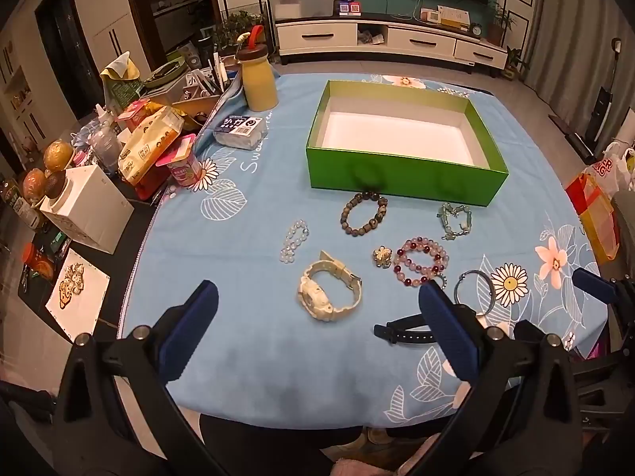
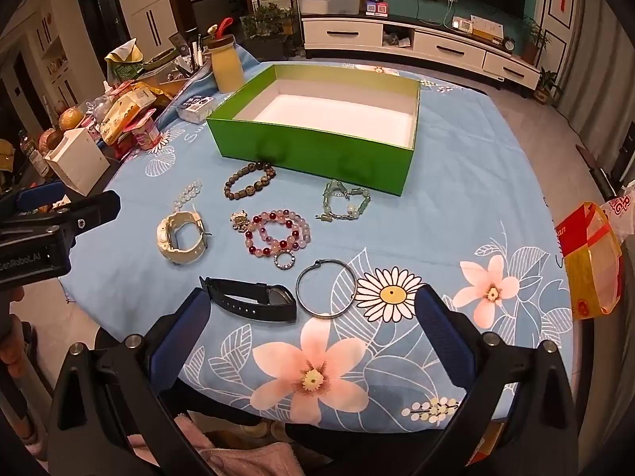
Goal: Organize jewelry
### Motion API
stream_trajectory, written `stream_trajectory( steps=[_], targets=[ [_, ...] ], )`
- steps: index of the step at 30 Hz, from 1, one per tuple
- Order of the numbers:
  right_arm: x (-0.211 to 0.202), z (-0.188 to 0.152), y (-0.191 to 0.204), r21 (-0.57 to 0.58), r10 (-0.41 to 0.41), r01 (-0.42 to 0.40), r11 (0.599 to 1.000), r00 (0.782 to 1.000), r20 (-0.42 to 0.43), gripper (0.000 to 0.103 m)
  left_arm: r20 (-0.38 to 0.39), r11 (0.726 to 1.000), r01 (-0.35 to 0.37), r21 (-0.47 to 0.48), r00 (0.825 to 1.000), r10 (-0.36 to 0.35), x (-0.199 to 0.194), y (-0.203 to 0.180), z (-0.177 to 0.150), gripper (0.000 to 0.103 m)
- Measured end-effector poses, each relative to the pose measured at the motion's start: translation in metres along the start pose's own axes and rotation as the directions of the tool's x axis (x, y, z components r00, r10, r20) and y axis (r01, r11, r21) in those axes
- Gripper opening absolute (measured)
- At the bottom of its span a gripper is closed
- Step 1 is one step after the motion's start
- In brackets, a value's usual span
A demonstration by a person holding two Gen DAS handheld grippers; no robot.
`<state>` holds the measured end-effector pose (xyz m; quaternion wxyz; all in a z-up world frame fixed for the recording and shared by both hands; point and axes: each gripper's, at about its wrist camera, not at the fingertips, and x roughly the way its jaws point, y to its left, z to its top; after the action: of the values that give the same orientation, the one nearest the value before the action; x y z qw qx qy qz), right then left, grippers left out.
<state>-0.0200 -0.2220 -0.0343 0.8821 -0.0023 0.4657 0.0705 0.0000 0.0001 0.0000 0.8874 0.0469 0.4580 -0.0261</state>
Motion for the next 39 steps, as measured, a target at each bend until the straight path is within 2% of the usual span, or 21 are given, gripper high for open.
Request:
stream_trajectory(
  steps=[39],
  targets=[
    [-0.0026, 0.0011, -0.0022, 0.009, 0.014, -0.014, 1.000, 1.000, 0.008, 0.102, -0.004, 1.000, 0.018, 0.001, 1.000, -0.018, -0.0017, -0.0039, -0.0014, 0.101]
  ],
)
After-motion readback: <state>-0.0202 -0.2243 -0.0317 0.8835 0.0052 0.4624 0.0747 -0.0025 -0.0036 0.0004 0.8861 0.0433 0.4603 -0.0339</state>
